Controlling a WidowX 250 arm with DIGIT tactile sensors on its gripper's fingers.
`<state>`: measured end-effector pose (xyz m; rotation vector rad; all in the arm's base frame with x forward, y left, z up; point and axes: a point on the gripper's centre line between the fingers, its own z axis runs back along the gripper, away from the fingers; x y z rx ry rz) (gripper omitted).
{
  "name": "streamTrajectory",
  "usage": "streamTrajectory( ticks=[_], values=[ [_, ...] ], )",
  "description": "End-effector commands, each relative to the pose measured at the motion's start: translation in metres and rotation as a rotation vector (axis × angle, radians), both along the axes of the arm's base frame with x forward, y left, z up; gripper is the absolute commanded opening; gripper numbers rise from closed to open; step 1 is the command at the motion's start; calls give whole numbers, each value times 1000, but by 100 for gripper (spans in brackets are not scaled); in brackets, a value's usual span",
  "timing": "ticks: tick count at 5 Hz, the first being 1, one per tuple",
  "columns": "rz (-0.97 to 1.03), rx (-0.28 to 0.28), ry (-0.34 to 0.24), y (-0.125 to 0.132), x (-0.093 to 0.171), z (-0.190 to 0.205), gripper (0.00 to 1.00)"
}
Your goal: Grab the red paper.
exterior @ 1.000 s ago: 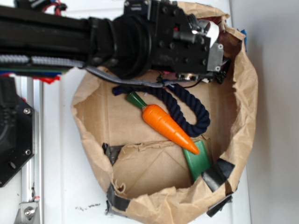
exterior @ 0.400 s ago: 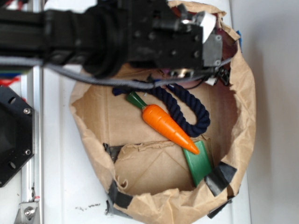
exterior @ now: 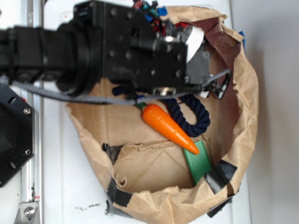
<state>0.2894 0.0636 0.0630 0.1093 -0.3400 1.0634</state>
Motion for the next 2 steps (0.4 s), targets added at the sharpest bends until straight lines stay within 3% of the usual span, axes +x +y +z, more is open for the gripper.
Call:
streamTrajectory(
  ticks=[1, 2],
  values=[
    [28, 46, -56, 5, -15, 10, 100],
    [45, 62, -56, 12, -20, 5, 100]
  ],
)
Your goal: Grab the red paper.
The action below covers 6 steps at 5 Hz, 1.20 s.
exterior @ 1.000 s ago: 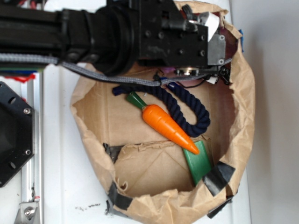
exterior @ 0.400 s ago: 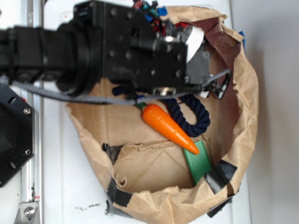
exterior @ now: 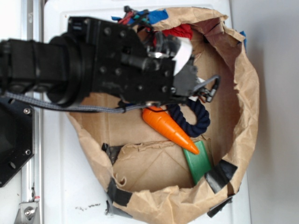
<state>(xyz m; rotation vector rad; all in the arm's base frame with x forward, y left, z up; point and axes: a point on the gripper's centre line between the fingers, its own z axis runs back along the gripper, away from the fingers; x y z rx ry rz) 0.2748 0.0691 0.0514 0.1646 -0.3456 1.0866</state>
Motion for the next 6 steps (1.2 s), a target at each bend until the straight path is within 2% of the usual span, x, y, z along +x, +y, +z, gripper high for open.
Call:
streamTrajectory(
  ticks=[1, 3, 6],
  values=[
    [33, 41, -65, 13, -10, 15, 100],
    [85, 73, -62, 27, -15, 15, 100],
    [113, 80, -74, 51, 0, 16, 100]
  ],
)
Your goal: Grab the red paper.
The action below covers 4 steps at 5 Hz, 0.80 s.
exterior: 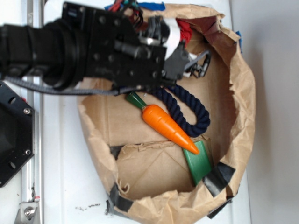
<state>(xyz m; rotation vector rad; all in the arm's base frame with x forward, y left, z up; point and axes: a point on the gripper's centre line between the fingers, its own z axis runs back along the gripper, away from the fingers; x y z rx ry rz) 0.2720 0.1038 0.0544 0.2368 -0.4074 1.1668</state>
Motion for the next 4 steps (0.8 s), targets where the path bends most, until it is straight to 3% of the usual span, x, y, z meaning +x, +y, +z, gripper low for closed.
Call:
streamTrajectory(
  ticks=[1, 4],
  values=[
    [26, 0, -46, 19, 6, 11, 100],
    [2, -2, -13, 21, 14, -7, 100]
  ],
)
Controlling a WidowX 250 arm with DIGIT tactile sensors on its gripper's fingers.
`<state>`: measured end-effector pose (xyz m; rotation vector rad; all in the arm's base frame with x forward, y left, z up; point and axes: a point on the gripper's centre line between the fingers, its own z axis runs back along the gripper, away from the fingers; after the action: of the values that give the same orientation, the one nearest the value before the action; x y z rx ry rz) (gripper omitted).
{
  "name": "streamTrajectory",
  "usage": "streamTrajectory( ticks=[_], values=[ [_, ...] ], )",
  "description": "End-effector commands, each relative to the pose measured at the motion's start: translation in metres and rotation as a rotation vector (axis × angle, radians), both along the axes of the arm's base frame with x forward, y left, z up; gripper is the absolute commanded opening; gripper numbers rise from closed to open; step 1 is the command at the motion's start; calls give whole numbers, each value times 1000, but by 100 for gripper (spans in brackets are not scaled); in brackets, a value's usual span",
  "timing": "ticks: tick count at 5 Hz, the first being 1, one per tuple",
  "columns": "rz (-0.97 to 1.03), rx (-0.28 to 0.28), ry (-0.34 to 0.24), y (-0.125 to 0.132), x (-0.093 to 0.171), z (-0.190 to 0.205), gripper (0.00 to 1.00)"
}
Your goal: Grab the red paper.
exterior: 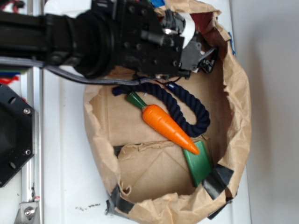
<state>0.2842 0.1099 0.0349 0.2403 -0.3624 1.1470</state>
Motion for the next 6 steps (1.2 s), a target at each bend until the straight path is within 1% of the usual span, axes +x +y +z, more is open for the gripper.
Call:
streamTrajectory(
  ticks=[1, 3, 4, 5, 6],
  values=[
    [22, 12, -62, 14, 2, 17, 0],
    [15, -1, -76, 13, 0, 25, 0],
    [-35, -1, -97, 8, 5, 38, 0],
    [-128, -56, -123, -6, 12, 59, 0],
    [-234, -129, -123, -24, 8, 69, 0]
  ],
)
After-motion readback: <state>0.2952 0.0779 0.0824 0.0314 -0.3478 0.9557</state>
